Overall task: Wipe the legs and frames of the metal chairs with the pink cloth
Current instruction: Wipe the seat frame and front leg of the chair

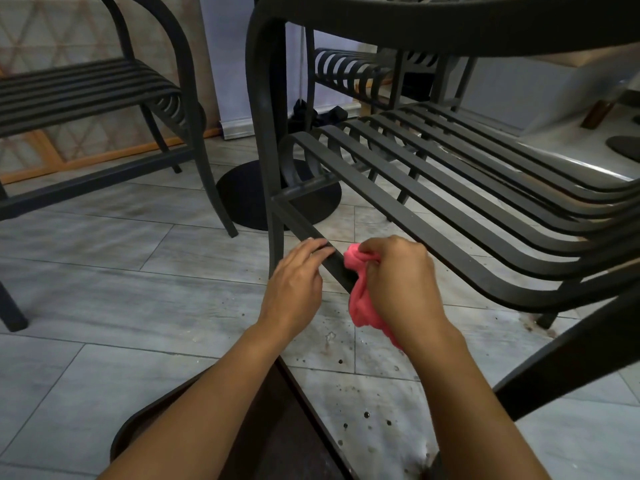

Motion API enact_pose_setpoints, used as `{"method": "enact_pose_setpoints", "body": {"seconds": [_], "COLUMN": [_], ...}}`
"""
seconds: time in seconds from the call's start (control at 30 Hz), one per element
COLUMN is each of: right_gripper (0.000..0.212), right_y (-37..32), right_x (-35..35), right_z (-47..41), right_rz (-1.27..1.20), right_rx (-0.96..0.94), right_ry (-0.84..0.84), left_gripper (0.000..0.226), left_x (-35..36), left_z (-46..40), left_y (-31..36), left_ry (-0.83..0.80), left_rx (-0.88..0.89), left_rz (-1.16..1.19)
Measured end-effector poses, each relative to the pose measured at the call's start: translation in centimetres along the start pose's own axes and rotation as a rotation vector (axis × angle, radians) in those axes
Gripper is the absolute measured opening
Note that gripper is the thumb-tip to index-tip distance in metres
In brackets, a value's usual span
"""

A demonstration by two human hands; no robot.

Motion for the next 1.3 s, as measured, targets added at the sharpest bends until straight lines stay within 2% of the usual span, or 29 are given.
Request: {"method": "enact_pose_setpoints", "body": {"seconds": [0.1, 0.2, 0.4, 0.57, 0.87, 1.07, 1.3], "right_gripper": [0.031, 0.03, 0.039, 0.029, 0.031, 0.024, 0.034], "right_y": [-0.5, -0.5, -0.4, -0.2, 0.9, 1.7, 2.5], "right_x": [1.9, 3.8, 4.2, 3.9, 3.0, 2.6, 1.5], "right_z": [-1.3, -1.2, -1.0, -0.2, 1.3, 2.3, 2.5], "right_rz": [0.033, 0.174, 0.26, 0.24, 0.241, 0.216, 0.205], "right_rx": [-0.025, -0.043, -0.078, -0.112, -0.091, -0.112, -0.034], "right_ry": [-0.044, -0.125, -0.161, -0.098, -0.125, -0.066, -0.153], "left_gripper": [0.042, 0.043, 0.046, 0.046, 0.048, 0.05, 0.052], "left_x": [0.0, 0.0, 0.0, 0.0, -0.1, -0.1, 0.0], "left_z": [0.1, 0.3, 0.5, 0.5, 0.7, 0.8, 1.3], "left_y": [0.1, 0.0, -0.1, 0.1, 0.4, 0.5, 0.6], "left_ry": [0.009, 0.007, -0.017, -0.026, -0.07, -0.088, -0.092], "left_rx": [-0.014, -0.05, -0.05, -0.064, -0.082, -0.097, -0.103], "left_rz": [-0.007, 0.005, 0.012, -0.01, -0.048, -0.035, -0.013]}}
Point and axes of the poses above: each hand's wrist, its own z-axis away from the middle knuckle, its own x-axis out of the palm, y = z × x, the point moved 4 cm from there along -z, towards the middle knuckle, and after that the axes turned 9 degrees about x, right-handed, at the moved point
